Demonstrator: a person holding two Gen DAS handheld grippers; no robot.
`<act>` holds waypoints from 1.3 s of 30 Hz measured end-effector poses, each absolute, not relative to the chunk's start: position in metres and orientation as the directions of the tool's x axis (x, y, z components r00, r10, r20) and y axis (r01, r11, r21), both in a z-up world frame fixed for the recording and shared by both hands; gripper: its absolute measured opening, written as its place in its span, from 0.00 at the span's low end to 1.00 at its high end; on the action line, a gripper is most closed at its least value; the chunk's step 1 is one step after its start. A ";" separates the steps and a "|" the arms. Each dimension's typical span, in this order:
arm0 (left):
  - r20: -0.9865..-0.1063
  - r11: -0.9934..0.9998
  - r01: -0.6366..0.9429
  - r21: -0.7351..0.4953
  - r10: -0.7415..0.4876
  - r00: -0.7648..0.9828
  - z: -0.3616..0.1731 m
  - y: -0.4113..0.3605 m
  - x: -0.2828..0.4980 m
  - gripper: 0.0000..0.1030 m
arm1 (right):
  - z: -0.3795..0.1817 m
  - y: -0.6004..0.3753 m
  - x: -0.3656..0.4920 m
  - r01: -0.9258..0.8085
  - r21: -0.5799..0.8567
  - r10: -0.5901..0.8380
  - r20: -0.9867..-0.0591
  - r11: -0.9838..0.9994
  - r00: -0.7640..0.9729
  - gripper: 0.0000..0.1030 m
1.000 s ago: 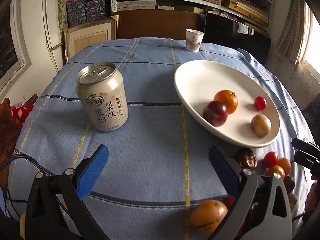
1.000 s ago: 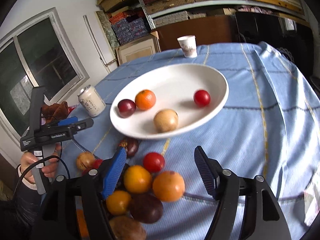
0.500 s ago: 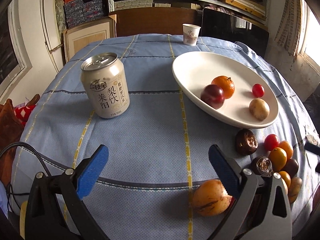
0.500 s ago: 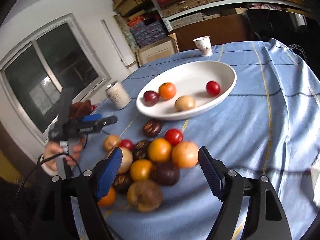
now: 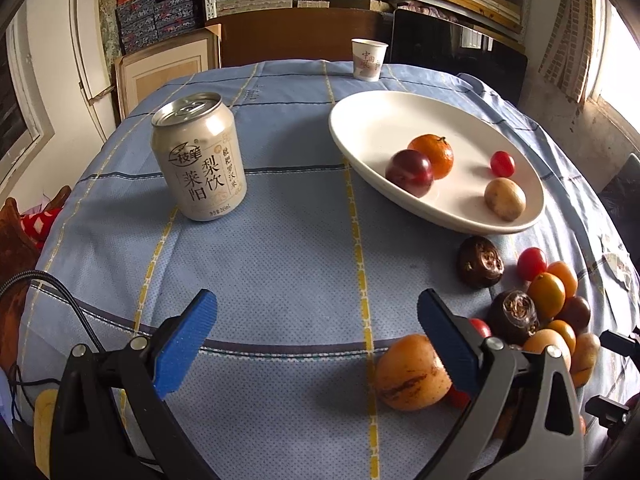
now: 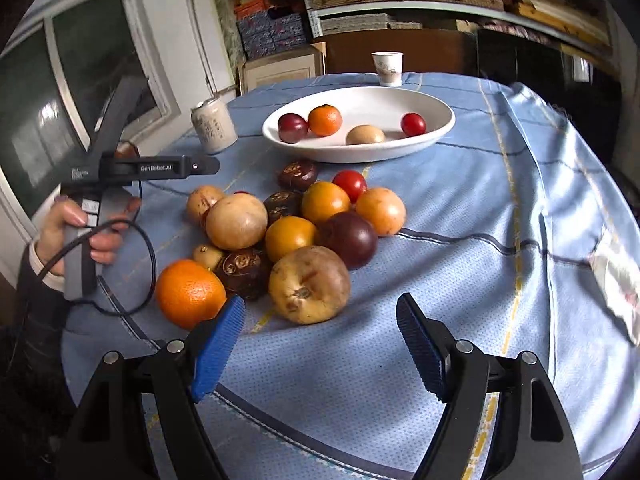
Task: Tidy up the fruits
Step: 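Withdraw both tools from the plate toward the fruit pile, then grasp the large brown pear with the right tool while the left tool grasps a mottled tan fruit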
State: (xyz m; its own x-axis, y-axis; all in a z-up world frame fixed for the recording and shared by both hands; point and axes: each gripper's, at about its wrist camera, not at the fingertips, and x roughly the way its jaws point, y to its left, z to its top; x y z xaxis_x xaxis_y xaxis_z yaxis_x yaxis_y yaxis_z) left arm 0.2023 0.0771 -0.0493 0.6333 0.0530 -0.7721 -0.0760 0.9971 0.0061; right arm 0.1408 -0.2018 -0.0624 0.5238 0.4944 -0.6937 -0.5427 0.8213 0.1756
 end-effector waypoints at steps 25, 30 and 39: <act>-0.772 0.996 -0.085 0.014 0.065 0.632 -0.051 0.082 0.191 0.95 | -0.071 -0.176 0.150 -0.484 0.046 0.350 -0.750 0.874 0.561 0.60; -0.776 0.995 -0.094 0.015 0.071 0.627 -0.052 0.086 0.192 0.95 | -0.071 -0.176 0.150 -0.472 0.030 0.332 -0.750 0.881 0.572 0.60; -0.779 0.994 -0.112 -0.002 0.068 0.623 -0.052 0.092 0.194 0.95 | -0.071 -0.169 0.146 -0.497 0.018 0.342 -0.747 0.867 0.570 0.45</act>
State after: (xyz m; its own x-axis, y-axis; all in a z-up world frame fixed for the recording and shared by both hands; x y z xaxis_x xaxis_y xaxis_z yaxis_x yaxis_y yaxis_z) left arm 0.1937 0.0925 -0.0521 0.6230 0.0682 -0.7792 -0.1118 0.9937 -0.0025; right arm 0.1461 -0.1694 -0.0713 0.5698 0.3422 -0.7471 -0.4975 0.8673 0.0179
